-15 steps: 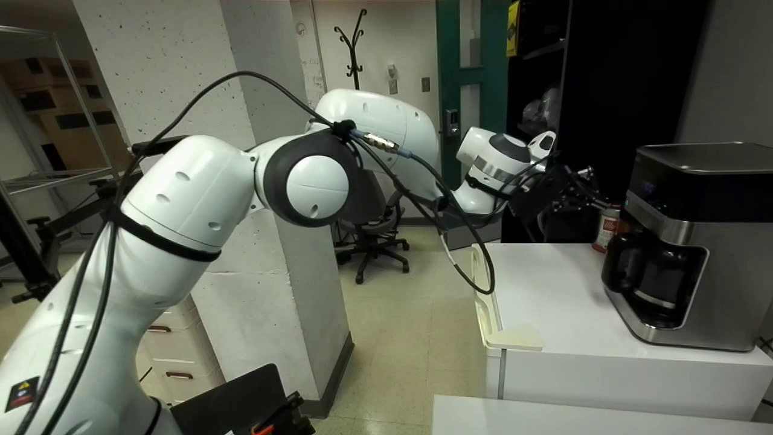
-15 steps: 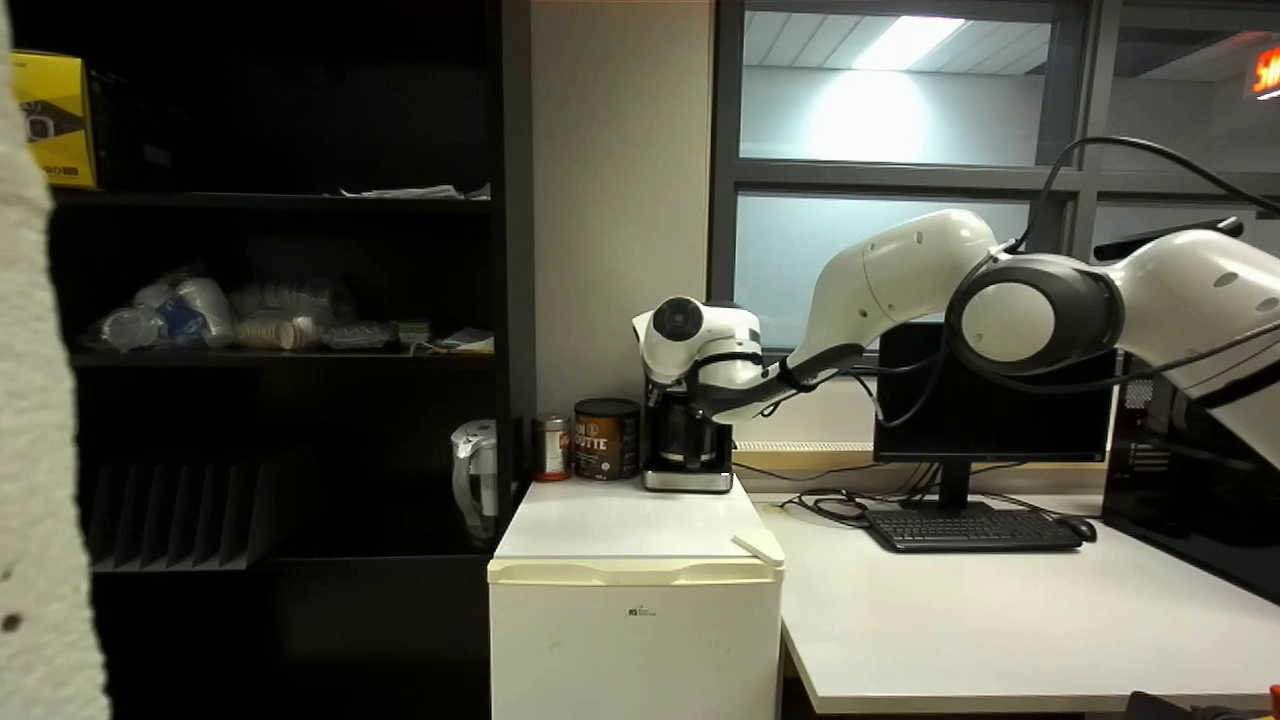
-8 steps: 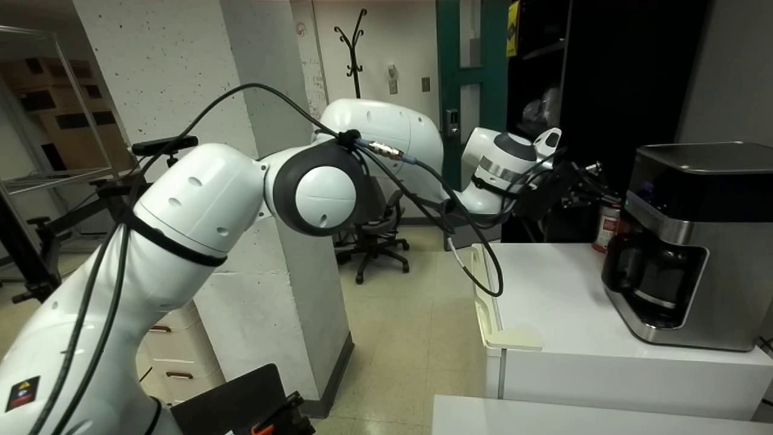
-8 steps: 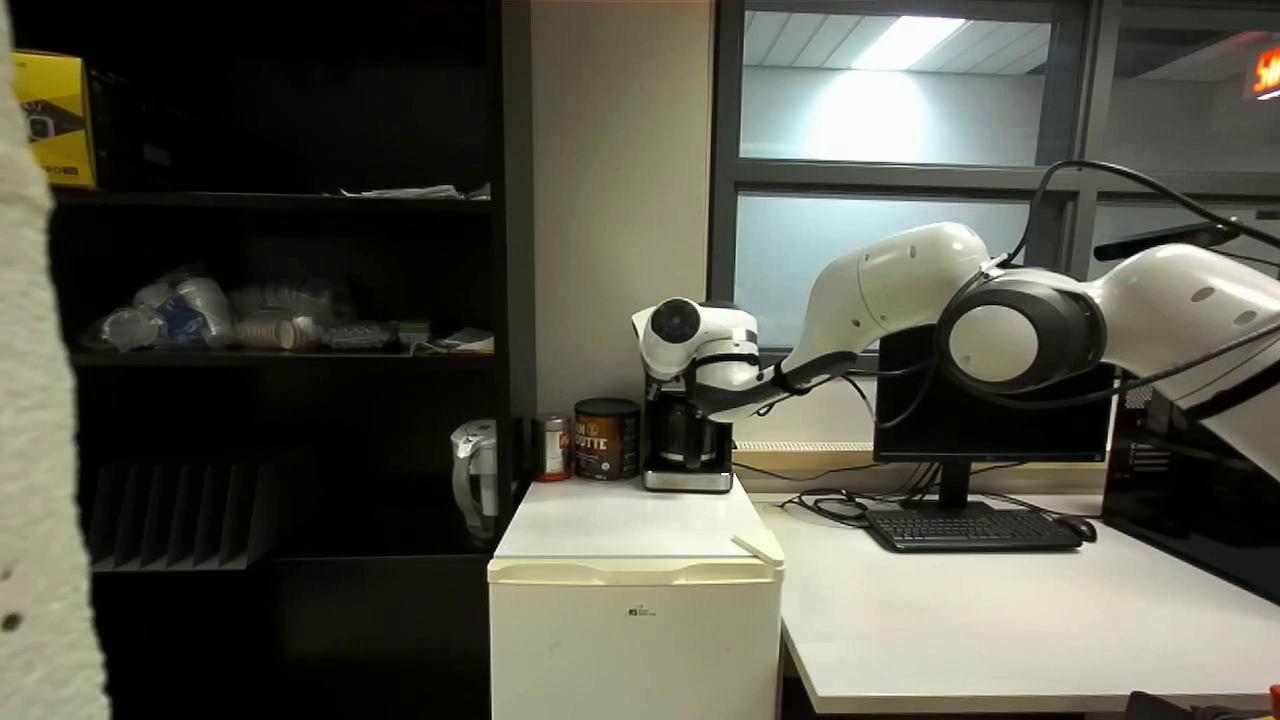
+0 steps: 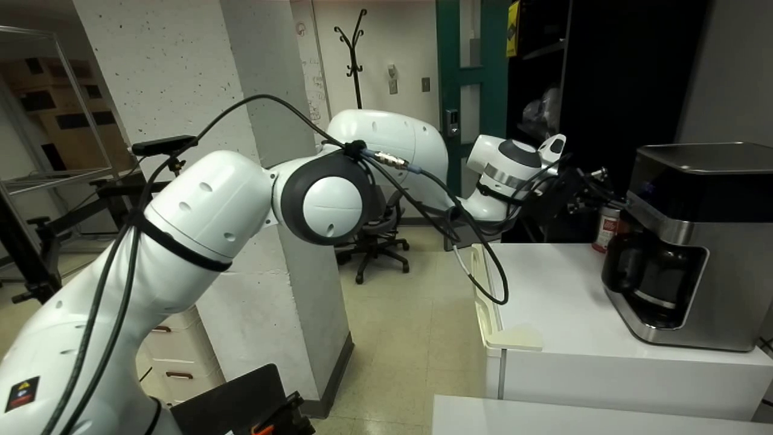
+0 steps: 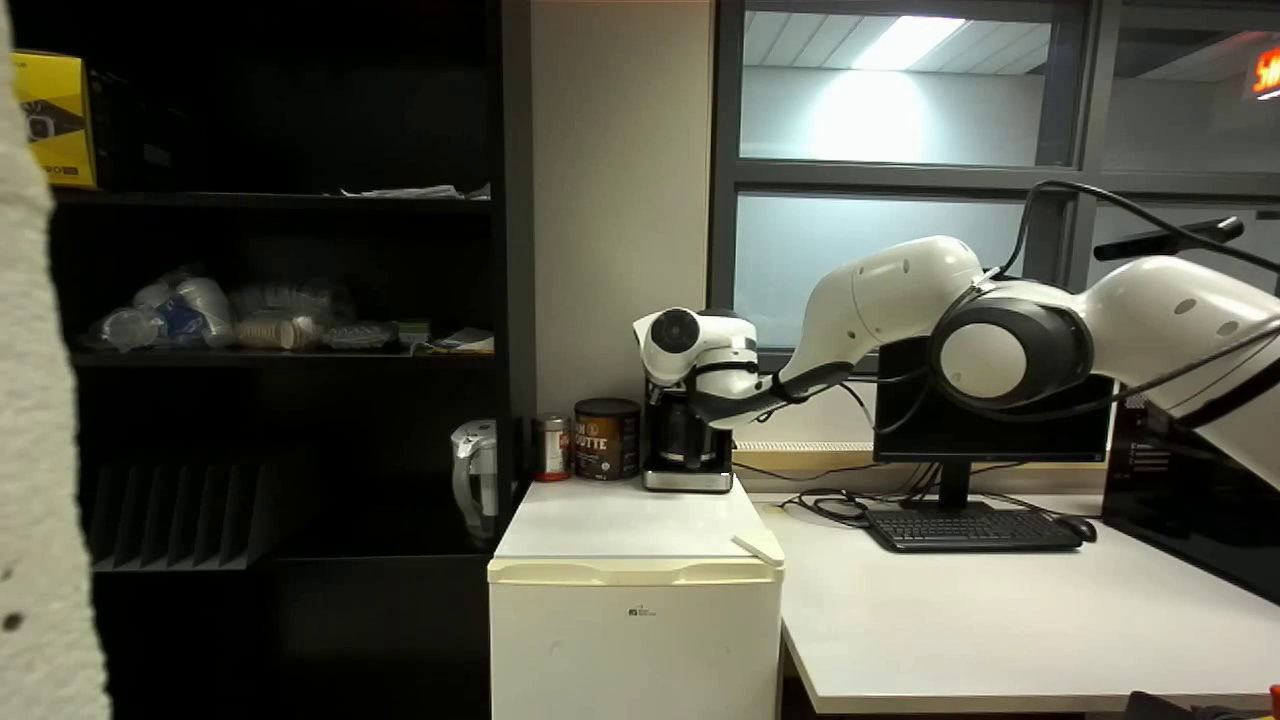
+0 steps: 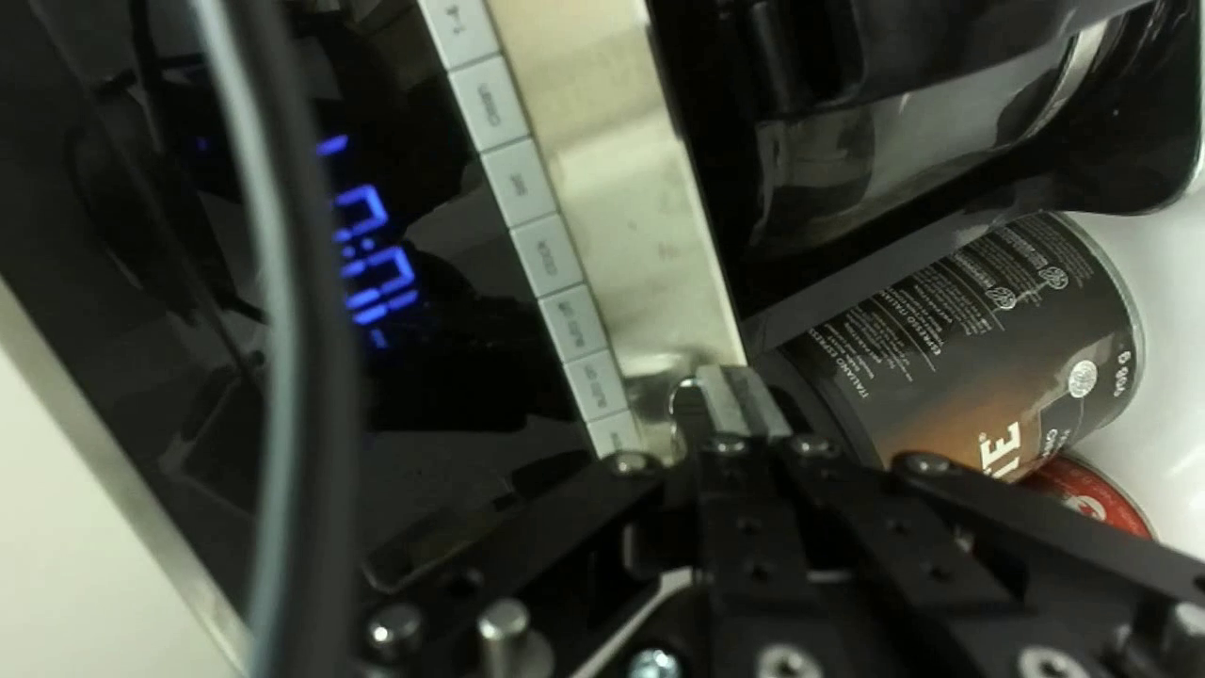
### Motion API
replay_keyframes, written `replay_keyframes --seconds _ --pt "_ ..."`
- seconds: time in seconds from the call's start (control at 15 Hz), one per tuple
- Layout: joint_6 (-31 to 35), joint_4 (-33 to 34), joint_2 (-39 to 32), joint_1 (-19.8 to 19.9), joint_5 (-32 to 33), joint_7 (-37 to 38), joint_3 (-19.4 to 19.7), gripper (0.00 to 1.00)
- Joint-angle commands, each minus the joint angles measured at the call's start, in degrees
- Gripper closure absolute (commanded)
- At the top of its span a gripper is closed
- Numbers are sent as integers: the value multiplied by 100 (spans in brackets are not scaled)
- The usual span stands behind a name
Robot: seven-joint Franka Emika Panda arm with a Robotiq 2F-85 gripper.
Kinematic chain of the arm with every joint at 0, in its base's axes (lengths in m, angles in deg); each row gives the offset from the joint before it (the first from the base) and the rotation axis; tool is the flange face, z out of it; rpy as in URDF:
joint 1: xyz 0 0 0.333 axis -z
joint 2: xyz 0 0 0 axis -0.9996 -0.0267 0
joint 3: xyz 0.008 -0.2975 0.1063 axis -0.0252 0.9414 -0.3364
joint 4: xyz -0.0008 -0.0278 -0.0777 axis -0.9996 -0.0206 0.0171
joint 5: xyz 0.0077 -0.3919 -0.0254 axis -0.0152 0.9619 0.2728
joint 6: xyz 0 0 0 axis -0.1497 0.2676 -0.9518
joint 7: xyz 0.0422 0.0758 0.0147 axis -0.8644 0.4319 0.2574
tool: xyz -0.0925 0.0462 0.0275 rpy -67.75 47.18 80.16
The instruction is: Turn off the coffeemaker
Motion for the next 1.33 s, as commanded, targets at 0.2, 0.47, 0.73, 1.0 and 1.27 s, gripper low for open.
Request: replay_keyframes --seconds 0.2,0.47,0.73,1.0,1.27 --pt "24 392 -244 43 -66 57 113 100" --pt "179 26 -11 -69 -13 156 73 100" --pt "444 -297 186 -235 135 413 115 100" --pt "505 -738 457 -393 226 799 130 100" --pt "434 -1405 915 -600 538 1366 276 100"
